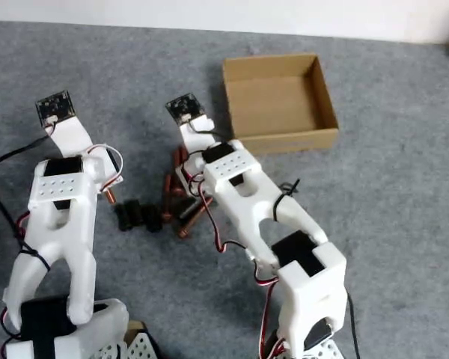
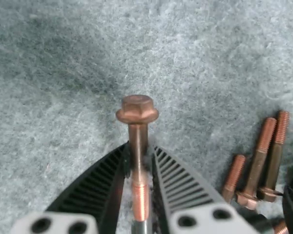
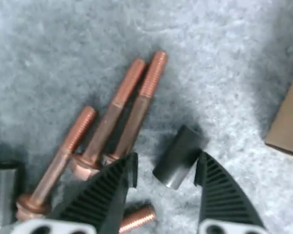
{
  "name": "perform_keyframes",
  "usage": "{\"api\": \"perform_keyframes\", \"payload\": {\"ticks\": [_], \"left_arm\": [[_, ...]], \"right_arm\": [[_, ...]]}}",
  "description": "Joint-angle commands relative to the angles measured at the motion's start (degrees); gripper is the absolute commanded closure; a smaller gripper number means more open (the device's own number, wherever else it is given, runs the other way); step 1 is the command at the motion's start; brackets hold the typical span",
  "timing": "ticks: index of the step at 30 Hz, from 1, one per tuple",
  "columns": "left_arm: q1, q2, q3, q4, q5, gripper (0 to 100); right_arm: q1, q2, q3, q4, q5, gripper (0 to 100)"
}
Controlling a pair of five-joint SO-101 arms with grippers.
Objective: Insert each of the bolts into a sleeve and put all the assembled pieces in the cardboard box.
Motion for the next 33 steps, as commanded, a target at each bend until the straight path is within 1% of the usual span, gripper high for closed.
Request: {"api": "perform_keyframes", "payload": {"ticks": [1,6,11,17,19,21,22,23,25,28,33], "left_arm": [[0.0,-2.2,-0.3,-1.1,-0.4,99],[0.0,-2.2,-0.3,-1.1,-0.4,99],[0.0,-2.2,-0.3,-1.1,-0.4,99],[0.0,-2.2,-0.3,-1.1,-0.4,99],[0.0,-2.2,-0.3,-1.1,-0.4,99],[0.0,-2.2,-0.3,-1.1,-0.4,99],[0.0,-2.2,-0.3,-1.1,-0.4,99],[0.0,-2.2,-0.3,-1.1,-0.4,99],[0.0,-2.2,-0.3,-1.1,-0.4,99],[0.0,-2.2,-0.3,-1.1,-0.4,99],[0.0,-2.2,-0.3,-1.2,-0.4,99]], "right_arm": [[-1.0,1.3,-1.9,-1.4,-1.7,80.8],[-0.8,7.8,-2.3,-0.3,-1.5,80.8],[-0.7,8.5,-5.8,1.2,-1.4,81.0],[0.1,8.5,-5.9,1.2,-1.7,81.6],[0.7,8.5,-5.9,1.2,-1.8,86.7],[1.0,8.5,-5.9,1.3,-1.8,98.0],[1.0,8.5,-5.9,1.3,-1.8,99.8],[1.0,8.5,-5.9,1.3,-1.8,98.1],[1.0,8.4,-5.9,1.3,-1.8,99.8],[0.9,8.0,-5.8,1.9,-1.8,99.4],[0.8,5.5,-6.3,7.5,-1.2,99.4]]}}
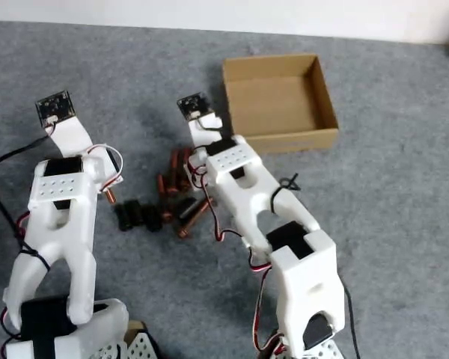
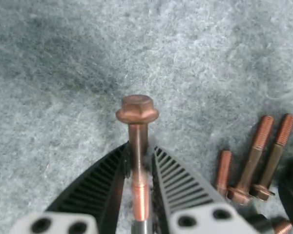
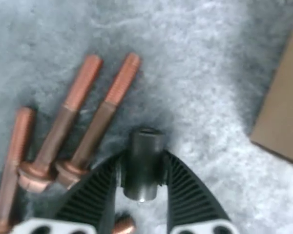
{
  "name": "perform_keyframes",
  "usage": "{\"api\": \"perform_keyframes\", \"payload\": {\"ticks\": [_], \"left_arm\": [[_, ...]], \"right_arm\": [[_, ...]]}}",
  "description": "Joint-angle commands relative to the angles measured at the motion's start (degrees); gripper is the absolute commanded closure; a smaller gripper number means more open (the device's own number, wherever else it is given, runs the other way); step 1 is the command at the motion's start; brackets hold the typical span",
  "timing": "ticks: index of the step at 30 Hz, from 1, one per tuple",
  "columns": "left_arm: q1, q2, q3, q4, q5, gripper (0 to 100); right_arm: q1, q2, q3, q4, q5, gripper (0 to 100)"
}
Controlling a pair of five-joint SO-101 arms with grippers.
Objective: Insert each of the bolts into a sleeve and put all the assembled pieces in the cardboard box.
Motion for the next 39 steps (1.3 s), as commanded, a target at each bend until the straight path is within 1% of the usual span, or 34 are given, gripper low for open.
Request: {"api": "perform_keyframes", "payload": {"ticks": [1,3,7,13,16,19,23,24,27,30,32,34,36,39], "left_arm": [[0.0,-2.2,-0.3,-1.2,-0.4,99],[0.0,-2.2,-0.3,-1.2,-0.4,99],[0.0,-2.1,-0.3,-1.3,-0.4,99],[0.0,-2.1,-0.3,-1.3,-0.4,99],[0.0,-2.1,-0.3,-1.3,-0.4,99],[0.7,-2.1,-0.2,-1.3,-0.4,99],[3.4,-2.6,1.2,-1.3,-0.6,100],[3.9,-2.6,1.2,-1.3,-0.7,100],[5.5,-2.6,0.9,-1.3,-3.9,100],[7.5,-3.8,-0.5,-1.1,-4.2,100],[9.2,-8.1,-3.0,-0.6,-4.2,100],[11.5,-15.3,-4.4,2.6,-4.2,100],[15.2,-24.2,-4.9,4.3,-4.2,100],[22.3,-39.3,-2.9,4.8,-4.2,100]], "right_arm": [[-0.7,-5.1,0.4,3.6,-0.1,99.4],[-0.7,-10.8,0.9,3.8,1.0,99.4],[-0.9,-25.0,7.7,5.2,4.3,99.4],[0.0,-50.4,22.5,4.8,5.6,99.4],[0.9,-63.9,33.0,1.5,5.8,99.4],[3.6,-78.4,46.0,-4.4,6.2,99.4],[6.5,-97.7,64.7,-14.2,10.8,99.4],[7.0,-102.3,68.6,-15.1,10.6,99.5],[7.5,-115.7,78.0,-15.1,10.7,99.5],[7.5,-128.6,82.9,-15.1,10.6,99.5],[7.3,-134.8,84.5,-14.2,10.6,99.5],[7.3,-133.7,85.1,-11.9,10.6,99.5],[7.3,-132.0,85.1,-11.5,10.6,99.5],[7.3,-133.8,85.1,-11.5,10.5,99.5]]}}
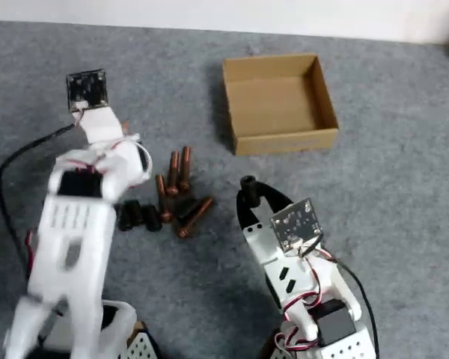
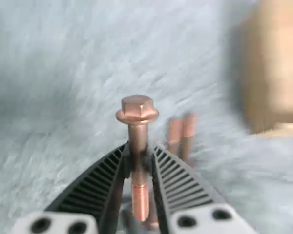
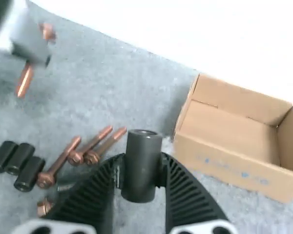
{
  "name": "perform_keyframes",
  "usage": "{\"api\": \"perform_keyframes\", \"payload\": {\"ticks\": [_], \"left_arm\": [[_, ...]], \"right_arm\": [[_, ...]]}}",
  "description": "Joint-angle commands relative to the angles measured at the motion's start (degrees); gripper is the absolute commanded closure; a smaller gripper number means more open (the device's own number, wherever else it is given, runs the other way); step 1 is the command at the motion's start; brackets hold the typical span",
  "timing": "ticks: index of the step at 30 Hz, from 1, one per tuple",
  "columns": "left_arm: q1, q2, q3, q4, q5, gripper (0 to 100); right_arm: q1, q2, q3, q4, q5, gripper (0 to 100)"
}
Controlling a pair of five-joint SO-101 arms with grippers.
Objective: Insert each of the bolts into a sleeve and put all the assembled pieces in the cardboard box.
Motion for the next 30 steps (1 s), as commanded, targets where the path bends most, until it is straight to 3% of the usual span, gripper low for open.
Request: {"api": "perform_keyframes", "payload": {"ticks": [1,5,11,14,19,27,30], "left_arm": [[11.3,-24.7,0.3,0.5,-0.4,100],[19.2,-40.1,8.8,-2.6,-0.4,100],[25.9,-52.5,21.8,-13.9,-0.3,100],[27.6,-53.9,25.9,-20.0,0.2,99],[29.2,-53.9,29.4,-22.7,10.5,99],[29.6,-53.9,31.9,-22.9,11.1,99],[32.7,-53.9,33.5,-22.9,11.2,99]], "right_arm": [[0.5,-1.9,-0.4,0.0,-0.8,99.5],[-0.9,-1.6,-1.1,0.0,-6.5,99.5],[-7.3,-1.6,-0.9,0.1,-4.1,99.5],[-8.7,-1.6,-0.8,0.1,-4.1,99.5],[-10.4,-1.6,-0.7,0.1,-4.1,99.5],[-10.6,-1.5,-0.7,0.1,-4.1,99.5],[-10.3,-1.5,-0.7,0.1,-4.1,99.5]]}}
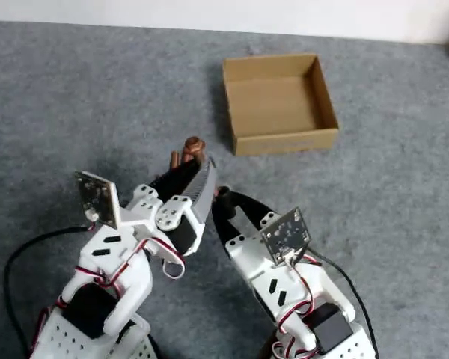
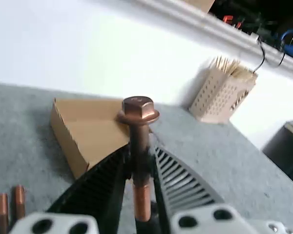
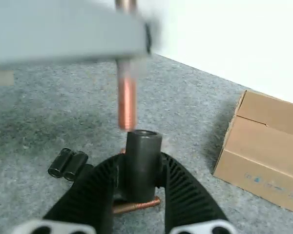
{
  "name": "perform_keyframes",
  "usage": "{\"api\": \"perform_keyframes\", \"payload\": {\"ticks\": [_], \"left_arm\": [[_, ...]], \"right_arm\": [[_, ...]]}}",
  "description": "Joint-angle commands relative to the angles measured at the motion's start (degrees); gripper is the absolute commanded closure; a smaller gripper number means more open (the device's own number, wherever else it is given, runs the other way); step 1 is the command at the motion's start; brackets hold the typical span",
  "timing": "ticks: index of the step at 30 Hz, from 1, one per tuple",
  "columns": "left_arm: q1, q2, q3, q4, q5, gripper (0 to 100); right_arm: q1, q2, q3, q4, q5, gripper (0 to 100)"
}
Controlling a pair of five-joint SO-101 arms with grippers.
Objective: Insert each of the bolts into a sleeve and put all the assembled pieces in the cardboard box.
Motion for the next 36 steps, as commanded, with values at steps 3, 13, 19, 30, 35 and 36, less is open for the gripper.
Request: {"api": "perform_keyframes", "payload": {"ticks": [3,13,19,30,35,36], "left_arm": [[5.5,-0.8,0.6,-1.7,0.3,99],[5.3,-0.7,1.0,-1.7,0.3,99],[4.4,-0.7,4.2,-4.7,0.3,99],[2.2,-0.7,1.7,-8.8,0.2,99],[2.1,-0.7,2.8,-9.1,0.0,99],[2.1,-0.7,2.8,-9.1,-0.1,99]], "right_arm": [[-0.3,-0.6,-0.6,0.1,0.8,99.5],[-0.7,-0.6,0.7,0.1,0.8,99.5],[-0.4,-0.6,0.8,0.1,2.7,99.5],[-0.7,-0.6,0.9,0.2,3.3,99.5],[-0.7,-0.6,0.7,0.2,3.3,99.5],[-0.7,-0.6,0.7,0.2,3.3,99.5]]}}
